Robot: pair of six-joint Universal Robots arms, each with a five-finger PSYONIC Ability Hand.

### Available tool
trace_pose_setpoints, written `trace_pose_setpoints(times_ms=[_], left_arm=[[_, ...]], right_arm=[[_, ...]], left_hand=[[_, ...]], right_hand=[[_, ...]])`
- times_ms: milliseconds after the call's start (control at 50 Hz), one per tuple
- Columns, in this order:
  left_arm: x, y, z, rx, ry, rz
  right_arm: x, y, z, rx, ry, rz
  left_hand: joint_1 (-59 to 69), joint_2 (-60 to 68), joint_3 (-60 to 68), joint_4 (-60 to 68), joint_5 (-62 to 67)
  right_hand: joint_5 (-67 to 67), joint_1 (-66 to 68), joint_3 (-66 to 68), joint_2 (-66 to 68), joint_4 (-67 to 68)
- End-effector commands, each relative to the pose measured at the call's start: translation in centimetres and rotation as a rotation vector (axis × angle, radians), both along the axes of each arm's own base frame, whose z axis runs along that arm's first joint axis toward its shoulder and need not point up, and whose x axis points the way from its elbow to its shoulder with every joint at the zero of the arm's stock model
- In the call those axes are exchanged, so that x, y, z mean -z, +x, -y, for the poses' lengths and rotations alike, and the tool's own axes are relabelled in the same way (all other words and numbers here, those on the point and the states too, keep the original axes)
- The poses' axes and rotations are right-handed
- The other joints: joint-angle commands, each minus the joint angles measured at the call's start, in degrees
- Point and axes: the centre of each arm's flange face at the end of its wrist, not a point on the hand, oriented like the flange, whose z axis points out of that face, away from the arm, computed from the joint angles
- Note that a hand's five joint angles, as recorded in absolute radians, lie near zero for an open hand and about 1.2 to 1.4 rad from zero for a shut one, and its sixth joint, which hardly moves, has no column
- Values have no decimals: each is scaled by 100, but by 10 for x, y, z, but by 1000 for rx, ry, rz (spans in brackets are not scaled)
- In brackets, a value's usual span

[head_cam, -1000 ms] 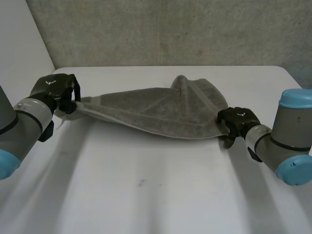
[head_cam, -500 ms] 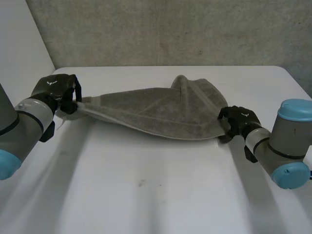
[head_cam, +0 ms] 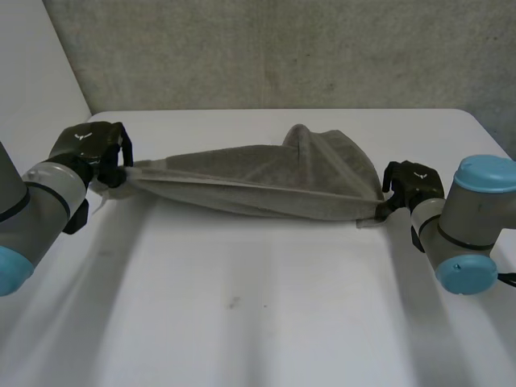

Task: Fold the towel.

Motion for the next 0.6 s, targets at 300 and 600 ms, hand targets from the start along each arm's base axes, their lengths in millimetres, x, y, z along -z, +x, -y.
trace_pose_setpoints(times_ms=[300, 600], left_arm=[[4, 2, -1, -3, 17, 10], [9, 15, -36, 8, 140, 37]], right_arm=[[-112, -12, -10, -46, -292, -142], [-147, -26, -88, -211, -551, -1040]], left_hand=[[1227, 1023, 1028, 1020, 1143], [1227, 1023, 1028, 1020, 1143]], right_hand=[[3079, 2916, 3016, 3020, 3014], [3079, 2916, 3016, 3020, 3014]])
